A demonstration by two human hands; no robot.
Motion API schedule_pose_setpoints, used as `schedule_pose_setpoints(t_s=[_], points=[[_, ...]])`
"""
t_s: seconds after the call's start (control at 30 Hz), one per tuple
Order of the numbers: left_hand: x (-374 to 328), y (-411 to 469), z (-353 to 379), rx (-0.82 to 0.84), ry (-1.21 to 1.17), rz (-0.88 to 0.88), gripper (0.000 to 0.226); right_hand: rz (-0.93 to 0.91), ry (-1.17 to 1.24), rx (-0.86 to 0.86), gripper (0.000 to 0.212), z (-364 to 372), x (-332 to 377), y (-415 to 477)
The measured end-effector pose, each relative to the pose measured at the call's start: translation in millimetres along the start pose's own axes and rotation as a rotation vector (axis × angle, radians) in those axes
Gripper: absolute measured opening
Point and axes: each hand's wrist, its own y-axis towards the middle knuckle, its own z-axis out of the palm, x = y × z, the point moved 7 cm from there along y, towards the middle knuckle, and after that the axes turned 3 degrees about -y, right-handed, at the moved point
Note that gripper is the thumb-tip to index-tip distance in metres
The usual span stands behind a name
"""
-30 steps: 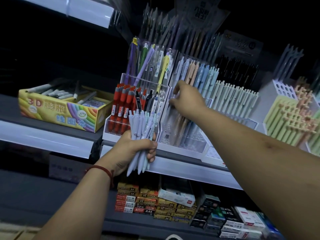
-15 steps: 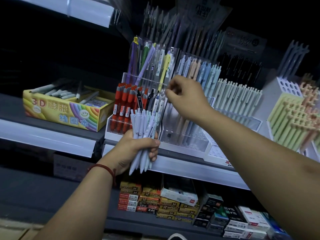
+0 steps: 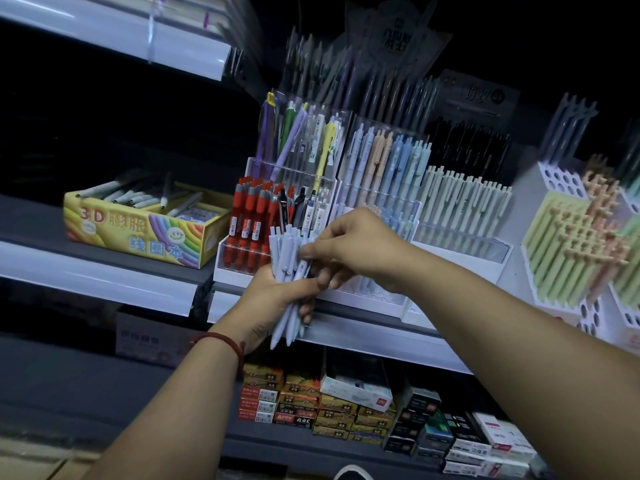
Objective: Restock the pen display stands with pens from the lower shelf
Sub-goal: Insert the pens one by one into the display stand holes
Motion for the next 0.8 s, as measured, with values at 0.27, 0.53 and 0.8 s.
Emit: schedule_pose_setpoints(t_s=[0.27,0.53,0.8], points=[[3.6,1.2,-4.0,0.000,-0.019,-0.006,0.036,0.042,0.091,-0.005,0.014,-22.2,2.5,0.9],[-0.1,-0.3,1.7,0.025,0.005,0.012,0.022,0.000,0.055,-0.014,0.023,5.9,-13.8,2.8],[-1.0,0.6,0.8,0.010,-0.007,0.005,0.023,-0.050,0.236,-0.115,0.015,-10.4,-10.8,4.9]])
